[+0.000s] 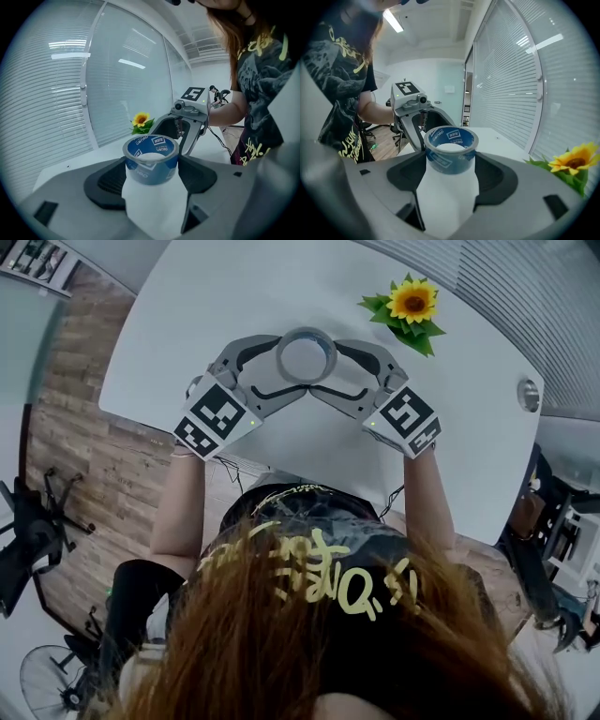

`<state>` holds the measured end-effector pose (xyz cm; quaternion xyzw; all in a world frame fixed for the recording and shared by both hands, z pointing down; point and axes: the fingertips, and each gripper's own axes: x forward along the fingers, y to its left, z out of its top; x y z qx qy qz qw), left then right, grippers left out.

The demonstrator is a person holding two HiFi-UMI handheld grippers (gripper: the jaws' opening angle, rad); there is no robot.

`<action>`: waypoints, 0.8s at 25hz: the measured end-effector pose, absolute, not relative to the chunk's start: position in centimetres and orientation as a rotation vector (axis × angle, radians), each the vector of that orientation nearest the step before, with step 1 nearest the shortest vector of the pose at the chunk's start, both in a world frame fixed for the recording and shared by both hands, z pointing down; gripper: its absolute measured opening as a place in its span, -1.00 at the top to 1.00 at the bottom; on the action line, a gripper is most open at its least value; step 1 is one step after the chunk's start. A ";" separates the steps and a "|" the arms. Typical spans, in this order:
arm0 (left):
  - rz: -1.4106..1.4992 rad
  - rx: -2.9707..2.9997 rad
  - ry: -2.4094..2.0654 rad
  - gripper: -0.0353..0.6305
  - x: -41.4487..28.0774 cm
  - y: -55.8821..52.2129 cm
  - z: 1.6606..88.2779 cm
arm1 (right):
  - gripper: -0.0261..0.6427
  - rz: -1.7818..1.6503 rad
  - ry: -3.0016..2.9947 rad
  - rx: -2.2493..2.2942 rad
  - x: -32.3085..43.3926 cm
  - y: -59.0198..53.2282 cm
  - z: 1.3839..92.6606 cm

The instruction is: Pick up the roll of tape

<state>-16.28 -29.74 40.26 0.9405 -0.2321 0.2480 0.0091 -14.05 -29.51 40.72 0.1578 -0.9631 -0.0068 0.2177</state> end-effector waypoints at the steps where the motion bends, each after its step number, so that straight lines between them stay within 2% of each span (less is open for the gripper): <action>1: 0.770 2.946 -0.724 -0.14 -16.2 -29.7 39.8 | -0.02 -0.024 -2.672 0.443 -13.9 -29.5 40.3; 20: 0.537 3.057 -0.695 -0.13 -14.1 -28.2 30.1 | -0.02 -0.080 -2.856 0.510 -11.7 -27.9 30.3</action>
